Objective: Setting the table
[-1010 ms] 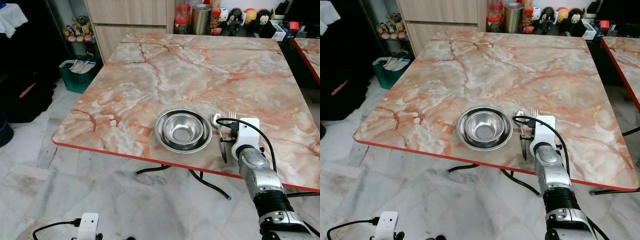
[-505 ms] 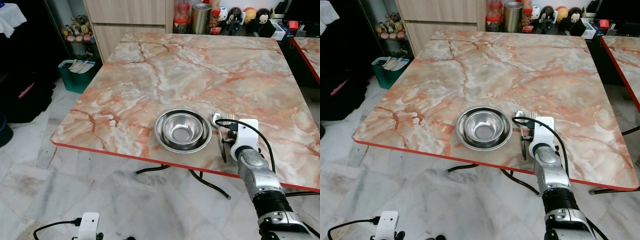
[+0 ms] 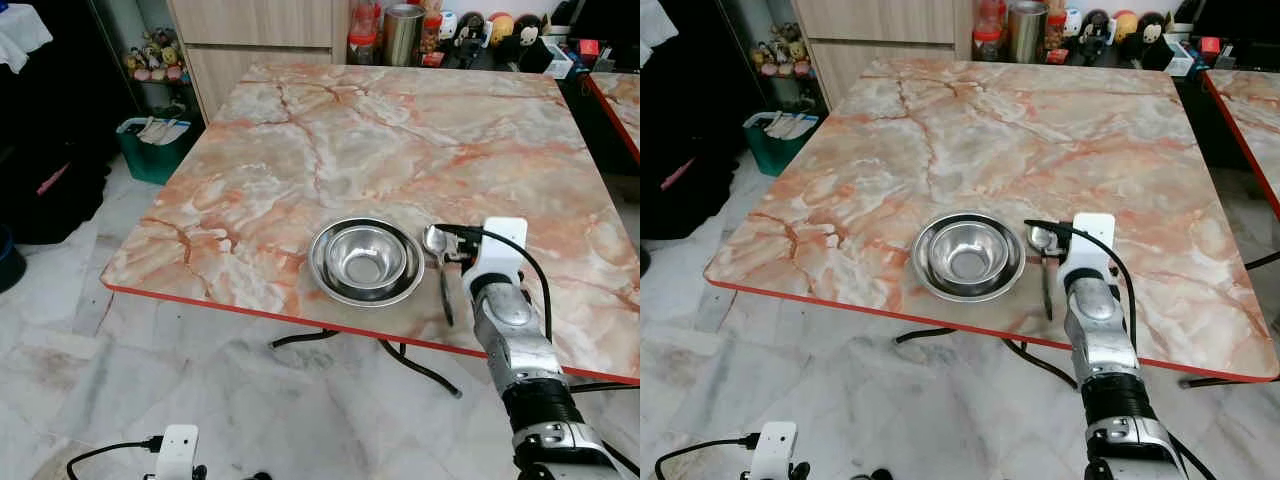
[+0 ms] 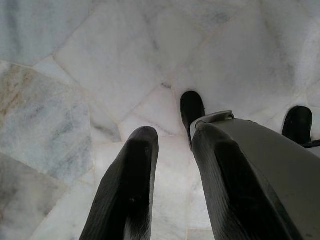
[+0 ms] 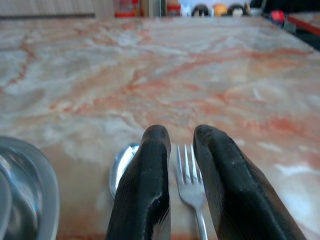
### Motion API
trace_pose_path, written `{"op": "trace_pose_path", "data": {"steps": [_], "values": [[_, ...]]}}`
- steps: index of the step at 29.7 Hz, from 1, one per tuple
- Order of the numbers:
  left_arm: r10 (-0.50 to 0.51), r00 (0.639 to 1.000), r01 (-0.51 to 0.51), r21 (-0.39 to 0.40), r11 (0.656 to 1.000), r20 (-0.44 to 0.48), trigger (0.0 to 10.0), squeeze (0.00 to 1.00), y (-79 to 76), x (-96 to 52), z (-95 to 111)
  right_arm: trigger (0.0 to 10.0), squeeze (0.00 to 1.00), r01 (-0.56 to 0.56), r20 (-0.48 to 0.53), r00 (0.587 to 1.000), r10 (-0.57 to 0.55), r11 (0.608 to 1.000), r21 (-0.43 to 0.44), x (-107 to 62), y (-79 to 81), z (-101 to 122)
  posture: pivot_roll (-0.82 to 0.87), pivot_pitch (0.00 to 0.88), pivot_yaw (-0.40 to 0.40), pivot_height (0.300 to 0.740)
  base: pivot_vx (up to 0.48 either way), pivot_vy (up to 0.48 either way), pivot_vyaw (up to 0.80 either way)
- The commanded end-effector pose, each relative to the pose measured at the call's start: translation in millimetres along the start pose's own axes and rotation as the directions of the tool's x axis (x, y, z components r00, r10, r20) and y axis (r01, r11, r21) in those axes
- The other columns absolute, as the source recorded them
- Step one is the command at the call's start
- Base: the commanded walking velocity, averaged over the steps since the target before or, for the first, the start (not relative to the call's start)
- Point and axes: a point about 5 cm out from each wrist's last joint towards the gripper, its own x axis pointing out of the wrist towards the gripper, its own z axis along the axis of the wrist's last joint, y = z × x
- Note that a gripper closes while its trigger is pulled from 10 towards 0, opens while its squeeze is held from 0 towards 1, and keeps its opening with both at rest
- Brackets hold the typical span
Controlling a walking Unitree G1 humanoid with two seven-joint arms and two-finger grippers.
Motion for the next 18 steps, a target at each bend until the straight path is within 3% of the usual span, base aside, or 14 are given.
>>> {"op": "trace_pose_path", "data": {"steps": [1,18], "values": [[-0.002,1.0,0.002,0.015,1.0,-0.027,10.0,0.0,0.0,-1.6,-7.9,10.0,0.0,-0.001,0.042,0.999,0.001,1.0,0.01,-0.2,0.1,6.6,0.01,0.122,0.035,0.74,0.0,0.0,0.0],[-0.009,1.0,0.009,0.022,1.0,-0.027,10.0,0.0,-3.0,-1.7,-9.2,10.0,0.0,-0.013,0.123,0.992,0.012,1.0,0.006,-6.1,3.7,11.3,0.0,0.106,0.034,0.74,0.0,-0.422,0.0]]}}
